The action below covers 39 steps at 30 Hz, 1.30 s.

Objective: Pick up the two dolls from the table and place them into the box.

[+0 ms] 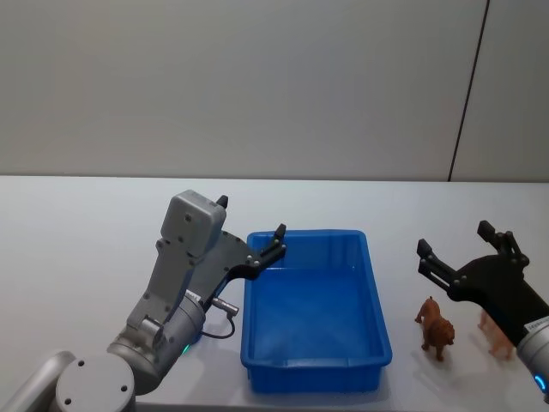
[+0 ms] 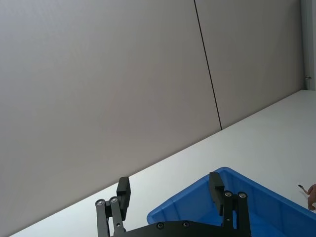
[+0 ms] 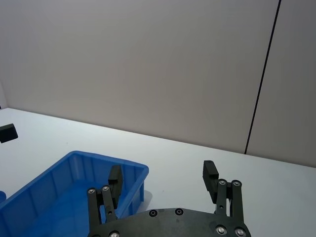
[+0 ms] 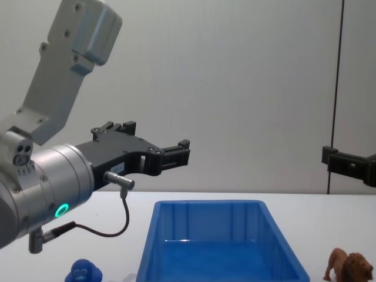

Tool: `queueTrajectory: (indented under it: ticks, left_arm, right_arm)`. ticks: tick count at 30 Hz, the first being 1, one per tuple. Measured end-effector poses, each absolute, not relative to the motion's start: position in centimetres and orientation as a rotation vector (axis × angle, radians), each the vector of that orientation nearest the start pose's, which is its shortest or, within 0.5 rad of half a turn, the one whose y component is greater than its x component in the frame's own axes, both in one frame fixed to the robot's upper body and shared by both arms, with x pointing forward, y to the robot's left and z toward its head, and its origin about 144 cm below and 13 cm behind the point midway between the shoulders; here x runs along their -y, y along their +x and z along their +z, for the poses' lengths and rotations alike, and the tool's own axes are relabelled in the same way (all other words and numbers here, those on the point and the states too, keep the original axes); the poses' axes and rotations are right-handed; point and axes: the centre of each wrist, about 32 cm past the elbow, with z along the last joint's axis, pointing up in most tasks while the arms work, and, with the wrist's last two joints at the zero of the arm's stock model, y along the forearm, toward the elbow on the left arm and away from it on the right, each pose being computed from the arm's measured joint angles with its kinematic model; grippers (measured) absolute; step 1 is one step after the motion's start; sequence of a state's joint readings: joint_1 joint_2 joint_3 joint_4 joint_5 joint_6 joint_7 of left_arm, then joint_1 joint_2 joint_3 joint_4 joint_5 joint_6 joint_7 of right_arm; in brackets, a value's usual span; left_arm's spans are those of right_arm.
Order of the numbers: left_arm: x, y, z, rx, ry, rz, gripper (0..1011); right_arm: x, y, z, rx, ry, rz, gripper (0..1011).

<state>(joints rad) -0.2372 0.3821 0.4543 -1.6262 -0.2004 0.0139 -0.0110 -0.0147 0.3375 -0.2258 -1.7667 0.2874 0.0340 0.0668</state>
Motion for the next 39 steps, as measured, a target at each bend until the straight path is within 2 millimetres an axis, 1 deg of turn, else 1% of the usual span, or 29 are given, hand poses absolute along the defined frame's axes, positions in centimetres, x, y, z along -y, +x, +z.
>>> queueTrajectory:
  ticks: [9, 15, 25, 28, 39]
  left_arm:
    - [-19.8, 49.2, 120.4, 0.268, 0.061, 1.124, 1001]
    - [-19.8, 49.2, 120.4, 0.268, 0.061, 1.124, 1001]
    - [-19.8, 49.2, 120.4, 0.267, 0.061, 1.124, 1001]
    - [-19.8, 49.2, 120.4, 0.268, 0.061, 1.124, 1001]
    - [-19.8, 49.2, 120.4, 0.268, 0.061, 1.124, 1001]
  right_arm:
    - [23.7, 44.3, 118.9, 0.075, 0.026, -1.23, 1001]
    - [24.3, 44.6, 118.9, 0.072, 0.025, -1.229, 1001]
    - [26.5, 45.9, 118.8, 0.059, 0.004, -1.232, 1001]
    - [27.5, 46.3, 118.7, 0.052, -0.014, -1.233, 1001]
    - [30.1, 47.2, 118.0, 0.034, -0.092, -1.243, 1001]
